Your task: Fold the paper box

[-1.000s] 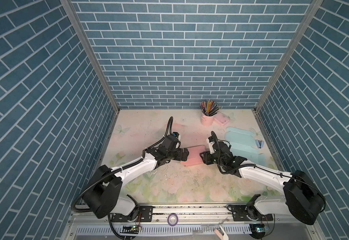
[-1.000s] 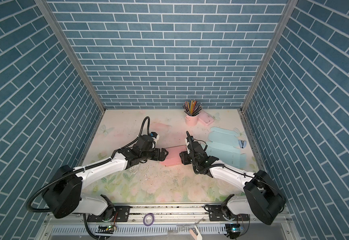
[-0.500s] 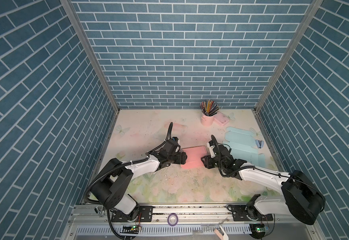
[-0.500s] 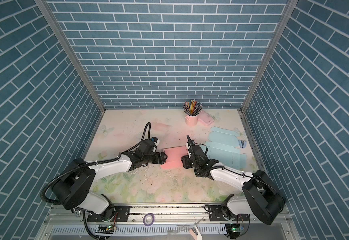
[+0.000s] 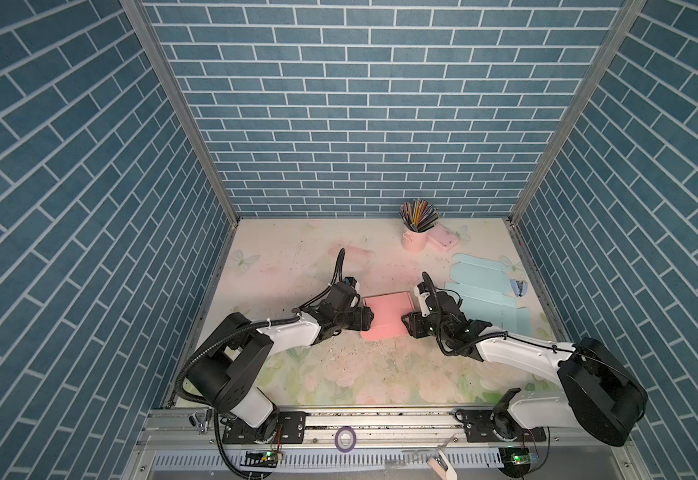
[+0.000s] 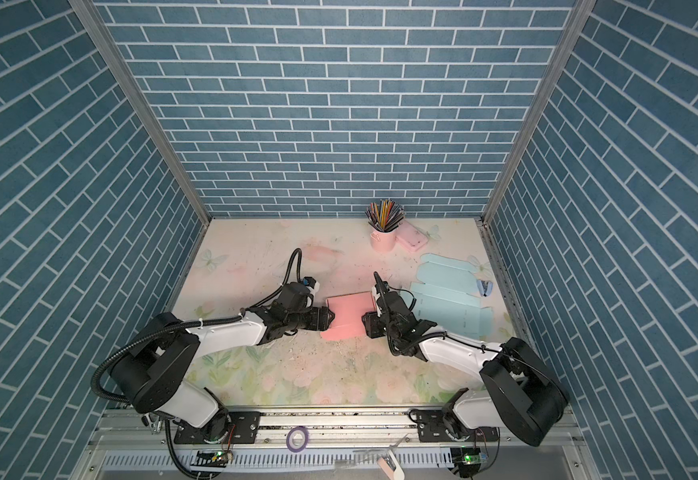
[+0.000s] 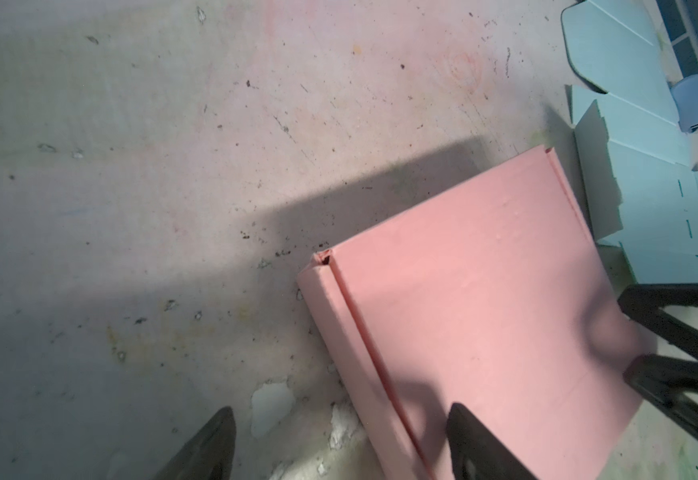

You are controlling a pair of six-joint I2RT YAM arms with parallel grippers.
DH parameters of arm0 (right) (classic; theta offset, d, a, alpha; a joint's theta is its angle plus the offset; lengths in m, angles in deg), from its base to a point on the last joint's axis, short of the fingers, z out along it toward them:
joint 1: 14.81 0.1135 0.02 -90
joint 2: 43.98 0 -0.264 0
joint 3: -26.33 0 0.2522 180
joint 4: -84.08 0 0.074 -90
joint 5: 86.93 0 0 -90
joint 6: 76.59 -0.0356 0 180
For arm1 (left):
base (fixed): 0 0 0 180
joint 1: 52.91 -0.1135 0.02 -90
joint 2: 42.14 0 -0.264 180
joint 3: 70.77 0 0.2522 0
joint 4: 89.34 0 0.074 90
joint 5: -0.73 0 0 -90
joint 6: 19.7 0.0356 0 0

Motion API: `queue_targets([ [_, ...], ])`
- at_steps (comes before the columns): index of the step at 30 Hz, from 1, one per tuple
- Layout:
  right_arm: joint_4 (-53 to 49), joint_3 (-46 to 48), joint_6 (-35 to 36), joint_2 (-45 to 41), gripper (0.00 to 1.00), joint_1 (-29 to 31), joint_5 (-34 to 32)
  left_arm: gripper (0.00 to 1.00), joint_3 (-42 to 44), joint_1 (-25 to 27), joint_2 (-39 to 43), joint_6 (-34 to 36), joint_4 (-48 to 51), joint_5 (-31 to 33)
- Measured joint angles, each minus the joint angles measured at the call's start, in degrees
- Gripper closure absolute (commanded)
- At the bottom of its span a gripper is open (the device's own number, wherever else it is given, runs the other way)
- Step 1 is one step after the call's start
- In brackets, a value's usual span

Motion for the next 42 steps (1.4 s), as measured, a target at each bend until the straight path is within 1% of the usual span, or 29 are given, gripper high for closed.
queue_targets([
  [4,0.28,0.11,-0.15,0.09,0.49,1.09,-0.98,0.22,0.0,-0.11,-0.02,0.24,-0.13,0.39],
  [12,-1.11,-0.55,-0.44,0.37,0.49,6.69,-4.44,0.22,-0.04,-2.16,-0.11,1.46,-0.15,1.01],
  [17,-3.28,-0.72,-1.2,-0.72,0.49,7.41,-5.66,0.22,-0.11,-2.86,0.26,2.56,0.24,0.92],
  [20,-5.84,-0.72,-1.18,-3.04,0.49,7.1,-6.86,0.2,0.57,-2.97,2.95,3.21,1.42,2.03],
  [23,-8.09,-0.83,-1.22,-6.93,0.49,6.82,-7.8,0.19,1.4,-2.95,9.42,4.11,4.42,3.69],
  [26,-8.94,-1.44,-1.6,-9.31,0.49,6.67,-7.96,0.19,1.38,-2.47,15.91,5.03,6.69,4.61],
  [29,-9.22,-1.46,-2.6,-9.73,0.49,6.67,-7.52,0.19,1.31,-1.62,18.69,5.53,8.37,4.02],
  [36,-9.35,-1.29,-5.11,-8.81,0.5,7.58,-6.12,0.2,1.31,3.08,17.11,6.12,10.88,0.98],
  [42,-8.66,0.66,-6.71,-7.98,0.49,7.98,-5.68,0.19,1.88,5.09,15.82,5.6,10.27,-0.61],
])
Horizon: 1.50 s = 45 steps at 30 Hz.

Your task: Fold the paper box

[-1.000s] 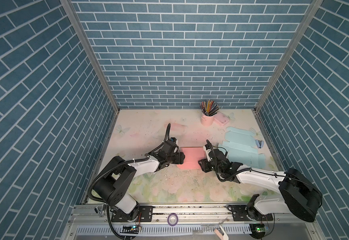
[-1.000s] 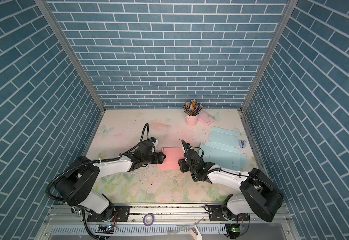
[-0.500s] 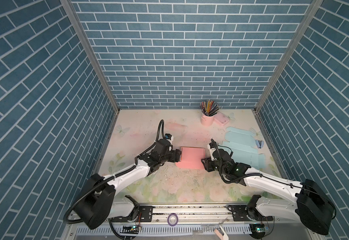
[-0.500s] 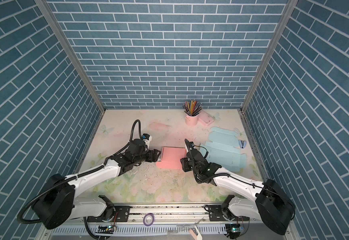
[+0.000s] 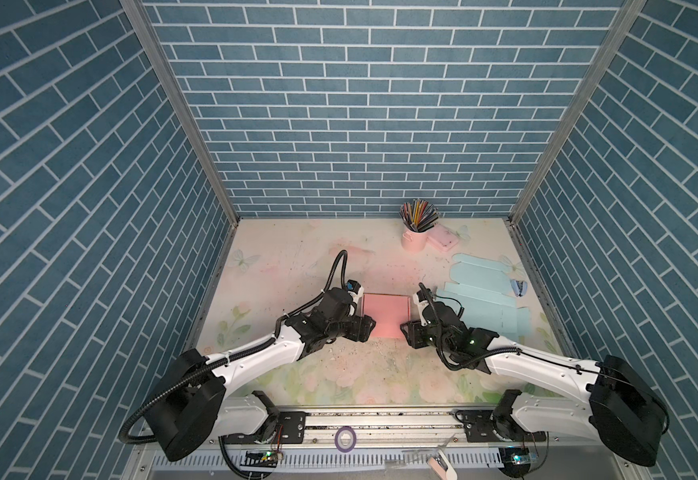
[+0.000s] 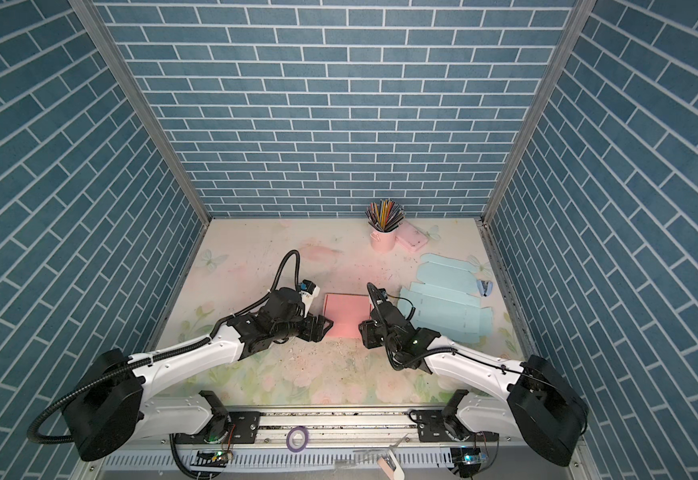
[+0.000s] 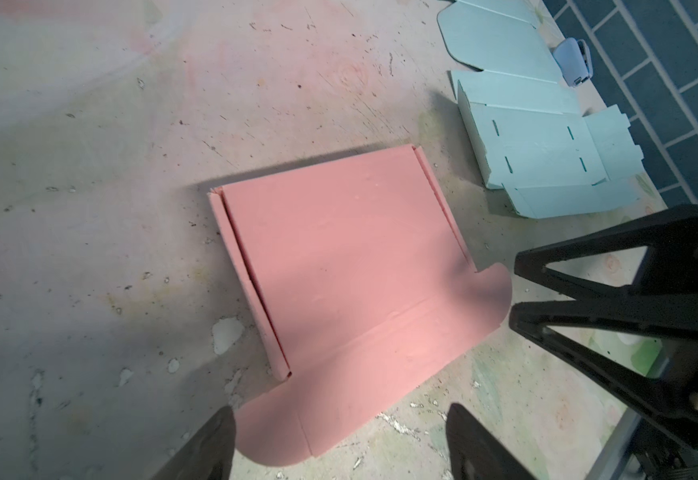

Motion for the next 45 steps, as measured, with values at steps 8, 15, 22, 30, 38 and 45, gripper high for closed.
queue_targets([
  [8,1.33,0.87,-0.94,1.7,0.49,0.11,0.59,0.17,0.61,0.52,-4.24,-0.87,-1.62,-1.09],
  [15,4.31,1.31,-2.01,3.69,0.49,0.15,1.44,0.17,1.84,1.38,-5.22,-2.25,-3.78,-1.36],
  [22,5.88,2.03,-3.1,4.74,0.48,0.24,1.64,0.17,3.48,2.64,-6.1,-3.93,-5.68,-1.31],
  [30,6.49,2.25,-3.96,4.81,0.47,0.83,1.64,0.18,4.15,3.58,-6.32,-5.92,-8.26,-1.07],
  [38,6.4,2.25,-4.02,4.81,0.47,2.03,1.18,0.2,4.37,4.44,-6.32,-7.1,-8.72,-0.15],
  [45,6.54,2.25,-4.96,4.85,0.47,2.23,0.96,0.22,5.4,4.57,-6.32,-7.78,-9.66,0.44],
])
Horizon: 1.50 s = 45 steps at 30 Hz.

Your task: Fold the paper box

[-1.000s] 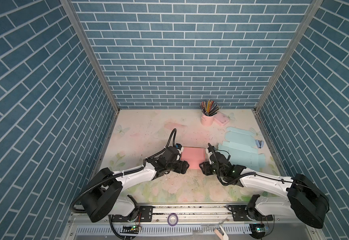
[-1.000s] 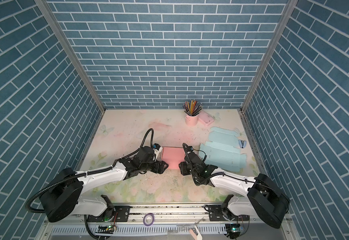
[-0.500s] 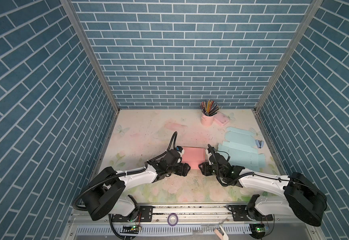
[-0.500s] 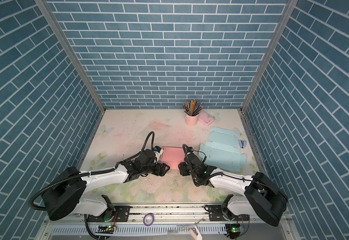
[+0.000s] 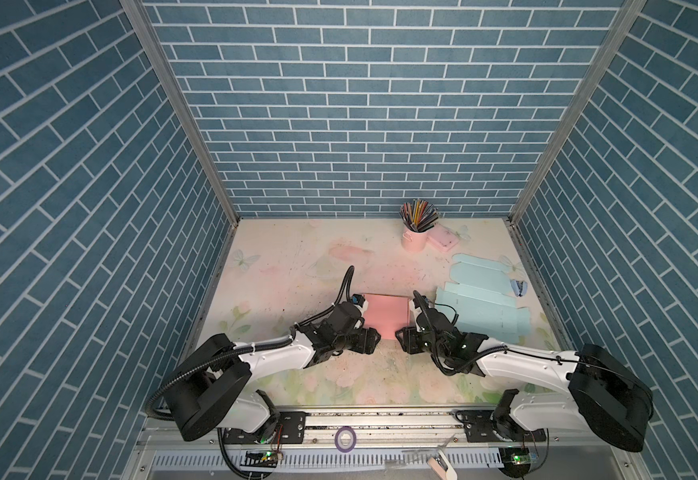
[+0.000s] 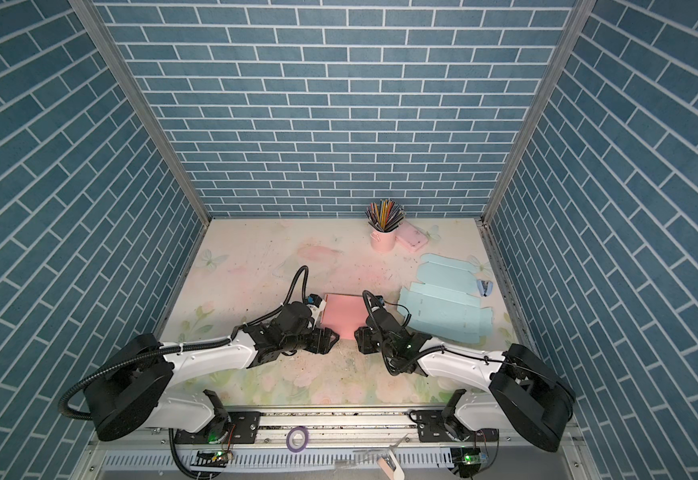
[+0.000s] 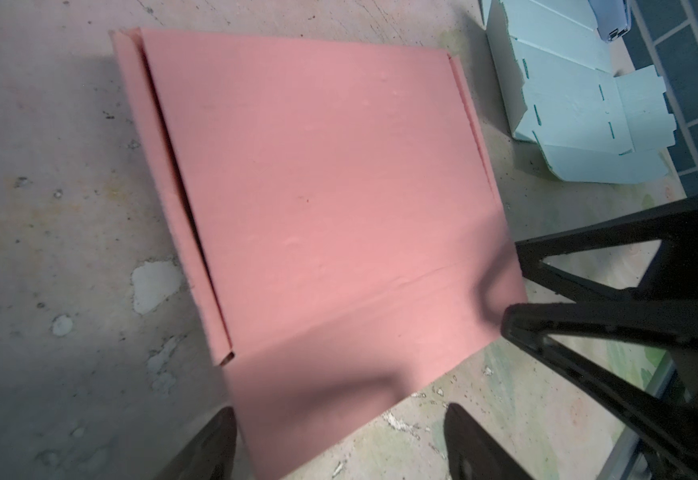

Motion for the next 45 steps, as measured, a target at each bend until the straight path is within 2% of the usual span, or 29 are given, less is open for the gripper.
queue_targets([
  [16,1.16,0.98,-1.51,1.18,0.46,0.0,-0.31,0.3,0.02,0.02,-0.09,-0.22,-0.7,0.85],
  [45,-1.49,0.02,-1.92,-1.18,0.4,0.61,0.46,0.31,-0.31,1.38,2.93,-0.61,1.92,1.07],
])
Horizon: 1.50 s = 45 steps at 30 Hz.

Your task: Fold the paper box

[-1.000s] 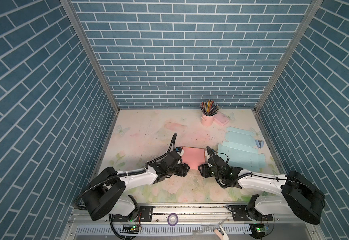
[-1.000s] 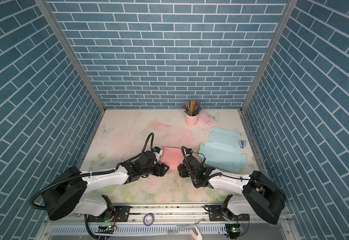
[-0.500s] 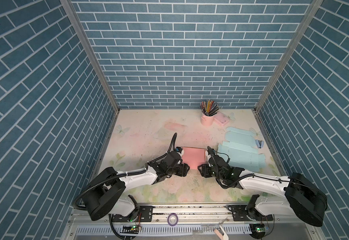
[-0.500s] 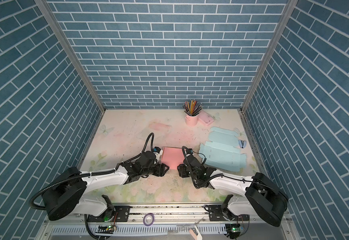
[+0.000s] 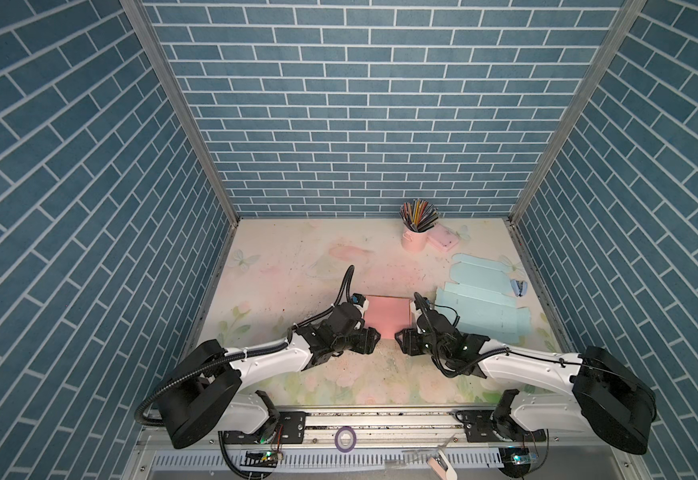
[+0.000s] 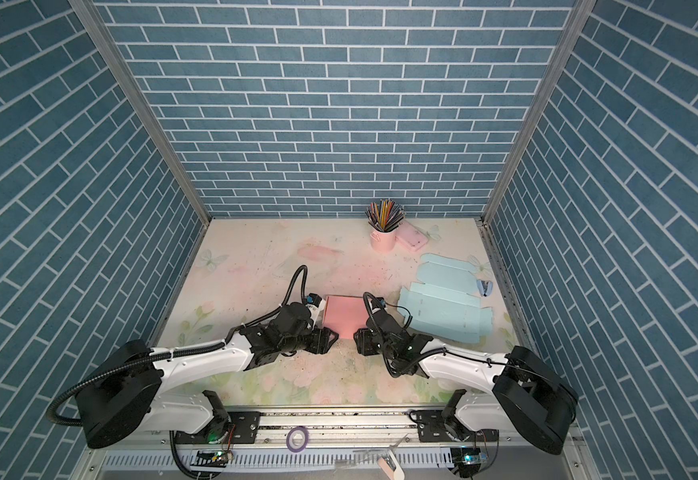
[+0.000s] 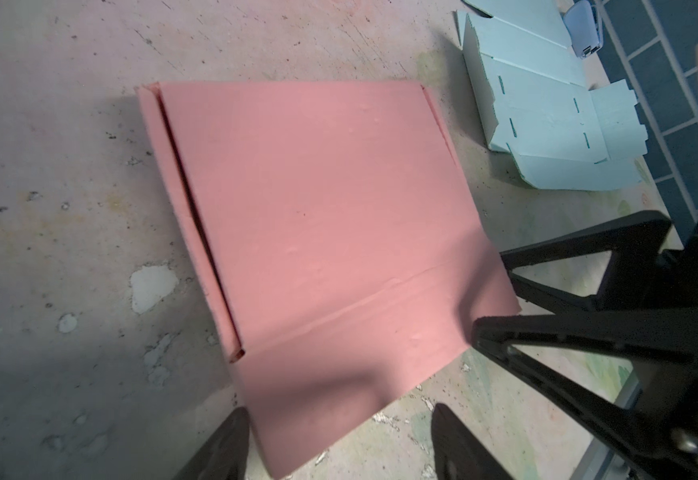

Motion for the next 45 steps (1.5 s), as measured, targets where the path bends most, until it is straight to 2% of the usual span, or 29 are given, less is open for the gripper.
queue_targets([
  [7,-0.24,-0.44,0.0,0.15,0.41,0.0,-0.33,0.33,-0.22,0.04,-0.57,0.02,0.44,0.42],
  [12,-0.2,-0.44,0.0,1.46,0.44,0.0,-0.92,0.39,-0.44,0.04,-1.86,0.0,0.35,0.55],
  [33,-0.2,-1.36,0.92,5.01,0.46,0.02,-3.74,0.59,-1.29,0.11,-5.79,1.07,-0.17,3.21],
  [45,-0.42,-2.08,2.62,6.97,0.46,-0.13,-5.27,0.62,-1.33,0.11,-7.89,2.1,-1.14,4.5],
])
